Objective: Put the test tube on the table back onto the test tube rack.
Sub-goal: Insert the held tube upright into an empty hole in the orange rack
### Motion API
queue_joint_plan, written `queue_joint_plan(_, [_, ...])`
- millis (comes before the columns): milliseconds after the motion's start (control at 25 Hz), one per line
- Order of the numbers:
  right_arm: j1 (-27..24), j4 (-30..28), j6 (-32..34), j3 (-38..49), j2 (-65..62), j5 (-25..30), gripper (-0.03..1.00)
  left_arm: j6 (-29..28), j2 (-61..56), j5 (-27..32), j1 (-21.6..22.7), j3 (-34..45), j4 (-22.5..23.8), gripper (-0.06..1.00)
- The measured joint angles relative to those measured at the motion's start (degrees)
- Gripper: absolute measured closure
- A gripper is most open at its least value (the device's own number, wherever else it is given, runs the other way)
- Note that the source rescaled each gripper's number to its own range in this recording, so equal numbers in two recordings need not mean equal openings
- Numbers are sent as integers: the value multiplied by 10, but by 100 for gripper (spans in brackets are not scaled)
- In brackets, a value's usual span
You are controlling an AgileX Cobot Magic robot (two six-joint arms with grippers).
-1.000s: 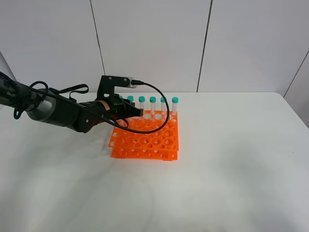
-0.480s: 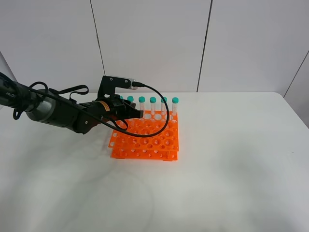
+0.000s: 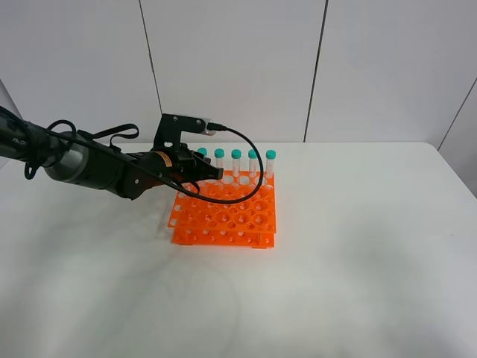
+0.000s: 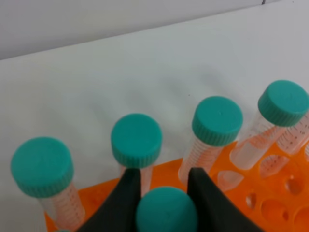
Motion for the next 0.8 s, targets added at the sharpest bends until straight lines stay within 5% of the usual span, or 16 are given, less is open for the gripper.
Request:
queue_joint_plan(440, [0,0,0,0,0,0,56,0,0,7,0,0,0,89])
queue_joint_plan(640, [0,0,0,0,0,0,56,-2,0,9,0,0,0,19])
queue_joint_plan(800, [0,0,0,0,0,0,56,-3,0,9,-1,0,1,-1])
